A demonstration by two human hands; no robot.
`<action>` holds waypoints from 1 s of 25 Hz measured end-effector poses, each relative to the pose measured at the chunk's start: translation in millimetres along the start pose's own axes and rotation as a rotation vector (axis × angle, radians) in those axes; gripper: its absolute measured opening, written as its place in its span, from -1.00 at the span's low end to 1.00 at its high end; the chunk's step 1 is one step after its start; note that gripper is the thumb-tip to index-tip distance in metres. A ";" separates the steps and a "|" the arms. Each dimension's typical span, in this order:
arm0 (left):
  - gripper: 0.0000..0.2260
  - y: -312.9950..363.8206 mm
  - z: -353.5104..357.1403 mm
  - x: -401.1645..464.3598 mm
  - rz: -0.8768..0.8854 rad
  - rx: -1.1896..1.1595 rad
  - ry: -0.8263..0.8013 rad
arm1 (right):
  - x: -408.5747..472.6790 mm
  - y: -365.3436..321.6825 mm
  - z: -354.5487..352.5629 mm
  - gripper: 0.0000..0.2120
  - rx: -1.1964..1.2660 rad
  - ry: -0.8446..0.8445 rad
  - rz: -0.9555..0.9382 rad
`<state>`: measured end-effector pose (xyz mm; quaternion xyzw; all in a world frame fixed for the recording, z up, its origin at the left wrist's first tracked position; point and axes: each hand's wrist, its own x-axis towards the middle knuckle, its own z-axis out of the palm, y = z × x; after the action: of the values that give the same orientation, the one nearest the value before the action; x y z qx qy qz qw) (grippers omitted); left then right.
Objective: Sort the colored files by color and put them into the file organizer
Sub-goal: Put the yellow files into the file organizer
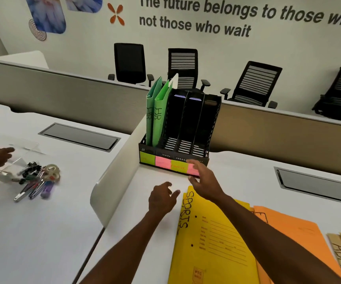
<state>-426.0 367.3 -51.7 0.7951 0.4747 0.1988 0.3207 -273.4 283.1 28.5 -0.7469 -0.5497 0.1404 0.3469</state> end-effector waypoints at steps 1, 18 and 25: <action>-0.53 -3.5 7.9 -10.6 -0.005 0.016 -0.031 | -8.8 6.2 3.5 -0.46 -0.009 -0.013 0.023; -0.32 -5.9 40.3 -50.9 -0.076 0.125 -0.377 | -74.5 62.0 49.8 -0.43 -0.251 -0.263 0.305; -0.43 3.6 22.1 -40.7 -0.199 -0.148 -0.405 | -55.3 54.5 11.8 -0.37 -0.242 -0.193 0.313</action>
<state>-429.2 323.0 -65.5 0.7423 0.4612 0.0369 0.4846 -260.7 228.1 -26.2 -0.8423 -0.4705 0.1963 0.1747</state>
